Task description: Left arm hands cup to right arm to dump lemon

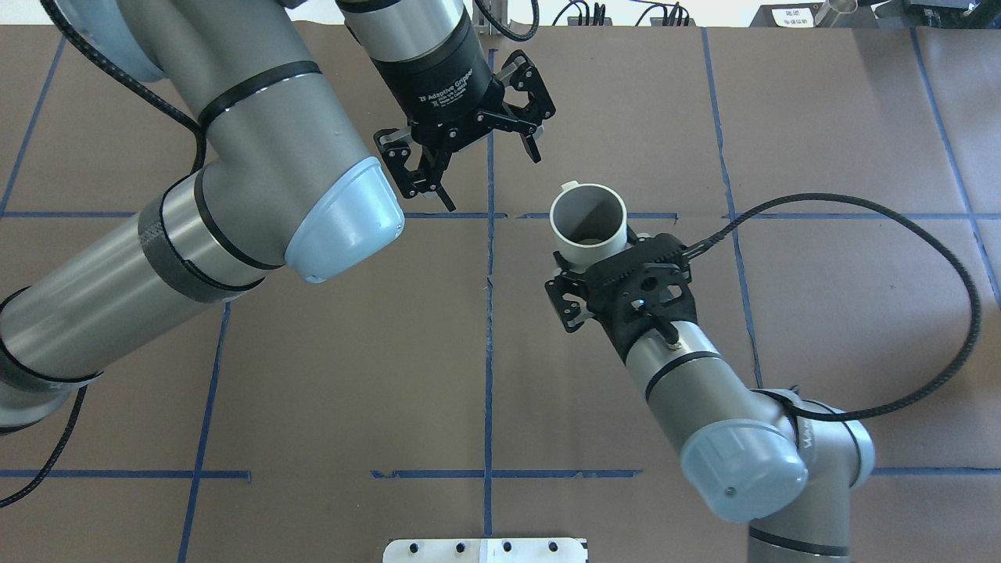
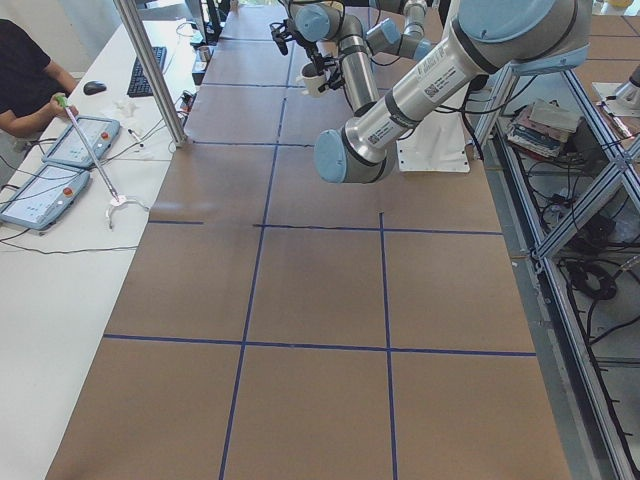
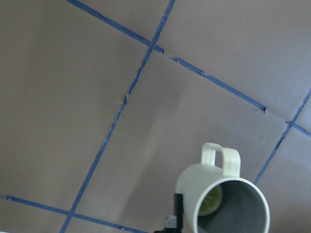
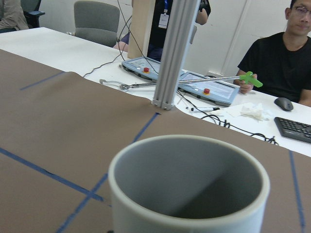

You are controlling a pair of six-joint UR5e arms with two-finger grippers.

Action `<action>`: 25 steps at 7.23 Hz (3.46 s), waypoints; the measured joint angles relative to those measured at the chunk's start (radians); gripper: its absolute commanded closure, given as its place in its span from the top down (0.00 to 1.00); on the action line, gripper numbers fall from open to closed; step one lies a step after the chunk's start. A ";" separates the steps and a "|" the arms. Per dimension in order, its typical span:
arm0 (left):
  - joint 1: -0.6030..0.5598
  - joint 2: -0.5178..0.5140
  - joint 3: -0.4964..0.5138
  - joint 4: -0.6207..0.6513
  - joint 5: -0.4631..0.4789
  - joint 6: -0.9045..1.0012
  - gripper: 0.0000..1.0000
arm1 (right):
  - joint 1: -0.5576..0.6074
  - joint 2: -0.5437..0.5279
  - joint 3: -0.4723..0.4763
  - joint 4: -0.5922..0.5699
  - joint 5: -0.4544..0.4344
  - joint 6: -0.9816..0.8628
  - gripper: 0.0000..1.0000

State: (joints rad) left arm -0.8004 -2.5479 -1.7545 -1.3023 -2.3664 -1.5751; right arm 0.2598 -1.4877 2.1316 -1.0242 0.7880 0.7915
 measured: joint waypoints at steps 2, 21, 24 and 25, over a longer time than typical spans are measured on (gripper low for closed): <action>-0.002 0.031 -0.016 0.000 0.007 0.003 1.00 | 0.047 -0.192 0.073 0.002 0.003 0.162 0.02; 0.011 0.091 -0.086 0.000 0.093 0.001 1.00 | 0.340 -0.569 -0.902 1.866 0.221 1.166 0.01; 0.013 0.093 -0.087 -0.001 0.099 0.001 1.00 | 0.503 -0.501 -0.951 1.889 0.375 1.416 0.02; 0.013 0.093 -0.088 -0.001 0.101 0.001 1.00 | 0.524 -0.489 -0.963 1.910 0.387 1.520 0.02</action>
State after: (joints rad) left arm -0.7872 -2.4552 -1.8422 -1.3033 -2.2654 -1.5739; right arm 0.7835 -1.9768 1.1688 0.8859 1.1747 2.3117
